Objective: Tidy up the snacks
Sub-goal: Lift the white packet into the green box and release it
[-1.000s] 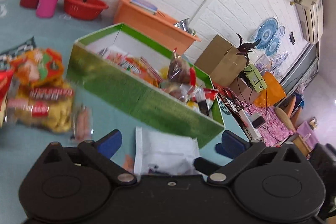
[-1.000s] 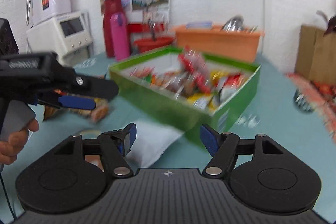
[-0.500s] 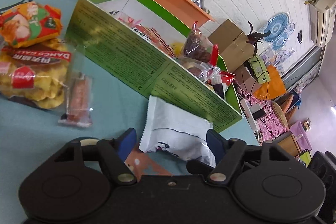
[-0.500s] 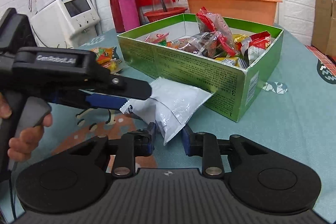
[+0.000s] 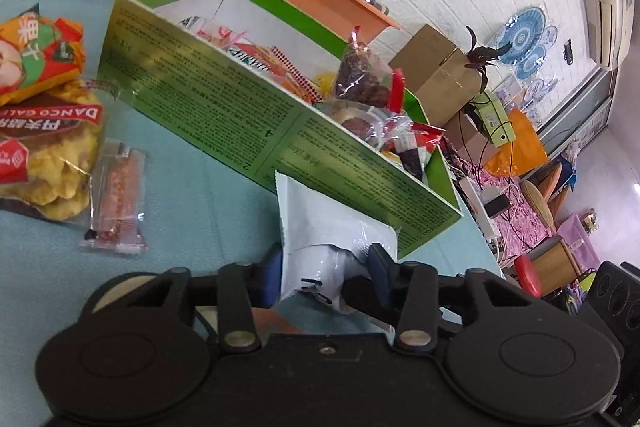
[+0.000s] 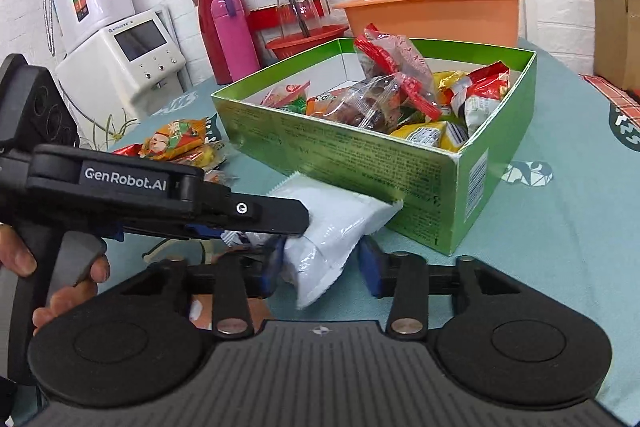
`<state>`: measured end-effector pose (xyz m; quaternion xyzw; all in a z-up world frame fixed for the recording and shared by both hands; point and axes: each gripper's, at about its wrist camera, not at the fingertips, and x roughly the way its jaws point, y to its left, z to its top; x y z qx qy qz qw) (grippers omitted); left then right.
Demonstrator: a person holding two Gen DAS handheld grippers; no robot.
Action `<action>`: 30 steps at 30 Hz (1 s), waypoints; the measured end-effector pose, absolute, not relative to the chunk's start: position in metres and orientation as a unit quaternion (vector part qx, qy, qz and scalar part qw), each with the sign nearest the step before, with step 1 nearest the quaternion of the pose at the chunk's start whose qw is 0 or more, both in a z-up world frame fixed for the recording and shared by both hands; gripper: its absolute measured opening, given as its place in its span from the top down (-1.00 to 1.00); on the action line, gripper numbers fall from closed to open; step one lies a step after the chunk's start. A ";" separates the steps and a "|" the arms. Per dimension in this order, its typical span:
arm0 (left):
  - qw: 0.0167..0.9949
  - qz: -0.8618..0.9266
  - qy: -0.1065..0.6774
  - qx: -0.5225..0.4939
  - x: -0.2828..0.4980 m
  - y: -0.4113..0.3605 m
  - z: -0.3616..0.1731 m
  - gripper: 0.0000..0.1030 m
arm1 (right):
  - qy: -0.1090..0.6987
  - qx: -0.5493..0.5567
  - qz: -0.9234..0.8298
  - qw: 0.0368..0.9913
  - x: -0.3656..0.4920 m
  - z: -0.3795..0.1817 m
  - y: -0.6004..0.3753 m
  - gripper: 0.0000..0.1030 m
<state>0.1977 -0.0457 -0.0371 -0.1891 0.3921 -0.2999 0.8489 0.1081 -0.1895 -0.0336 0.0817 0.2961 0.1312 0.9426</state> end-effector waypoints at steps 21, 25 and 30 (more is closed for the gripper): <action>0.894 -0.317 0.265 -0.176 0.234 -0.039 0.044 0.10 | 0.160 0.010 0.127 0.979 0.145 0.042 -0.181 0.06; 0.896 -0.305 0.271 -0.177 0.255 -0.036 0.036 0.10 | 0.167 0.007 0.127 0.978 0.169 0.034 -0.181 0.06; 0.907 -0.261 0.290 -0.157 0.280 -0.037 0.016 -1.00 | 0.199 -0.034 0.102 0.974 0.202 0.014 -0.171 -0.10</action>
